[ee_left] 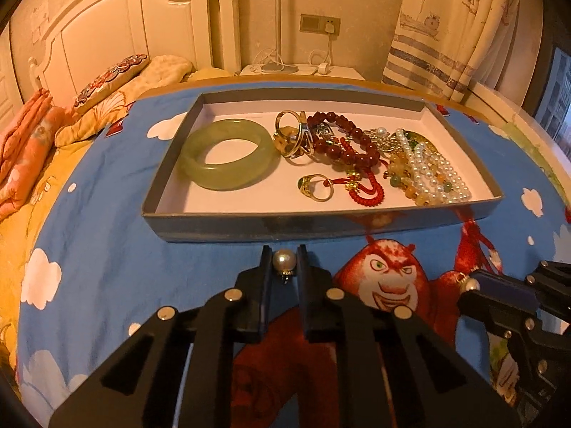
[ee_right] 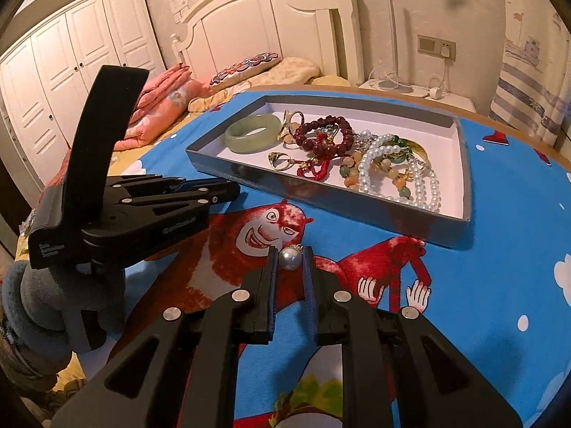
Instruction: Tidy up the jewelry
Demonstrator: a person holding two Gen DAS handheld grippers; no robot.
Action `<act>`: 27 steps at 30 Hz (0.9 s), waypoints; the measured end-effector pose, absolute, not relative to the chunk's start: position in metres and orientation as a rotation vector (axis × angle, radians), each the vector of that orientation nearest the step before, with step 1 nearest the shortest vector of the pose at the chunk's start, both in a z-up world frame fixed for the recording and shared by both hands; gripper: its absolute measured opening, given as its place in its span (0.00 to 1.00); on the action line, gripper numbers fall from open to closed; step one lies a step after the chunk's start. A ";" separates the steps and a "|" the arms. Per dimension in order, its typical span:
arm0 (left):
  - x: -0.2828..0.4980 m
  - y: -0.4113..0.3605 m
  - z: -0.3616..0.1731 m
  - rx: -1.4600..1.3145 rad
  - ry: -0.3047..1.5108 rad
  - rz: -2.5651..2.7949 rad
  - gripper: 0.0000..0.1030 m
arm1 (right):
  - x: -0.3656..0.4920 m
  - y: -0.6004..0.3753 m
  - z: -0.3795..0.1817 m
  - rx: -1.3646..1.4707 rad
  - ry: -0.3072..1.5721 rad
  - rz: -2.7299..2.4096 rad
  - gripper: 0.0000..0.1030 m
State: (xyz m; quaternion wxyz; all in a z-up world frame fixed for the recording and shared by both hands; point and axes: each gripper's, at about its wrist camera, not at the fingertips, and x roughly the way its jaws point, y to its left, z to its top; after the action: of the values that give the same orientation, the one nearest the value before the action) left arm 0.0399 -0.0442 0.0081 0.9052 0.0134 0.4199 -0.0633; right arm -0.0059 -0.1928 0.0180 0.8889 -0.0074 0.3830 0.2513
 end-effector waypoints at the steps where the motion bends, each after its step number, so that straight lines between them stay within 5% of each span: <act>1: 0.038 -0.044 0.008 0.021 0.866 -0.132 0.13 | -0.006 -0.193 0.018 -0.014 0.793 0.519 0.16; 27: 0.042 -0.033 0.094 0.004 0.654 -0.161 0.13 | 0.029 -0.179 0.073 -0.010 0.614 0.499 0.16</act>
State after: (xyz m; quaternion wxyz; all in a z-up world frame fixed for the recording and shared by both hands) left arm 0.0421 -0.0327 0.0940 0.9437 0.0019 0.3210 -0.0792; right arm 0.0289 -0.1795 0.0730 0.9228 -0.0048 0.2988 0.2432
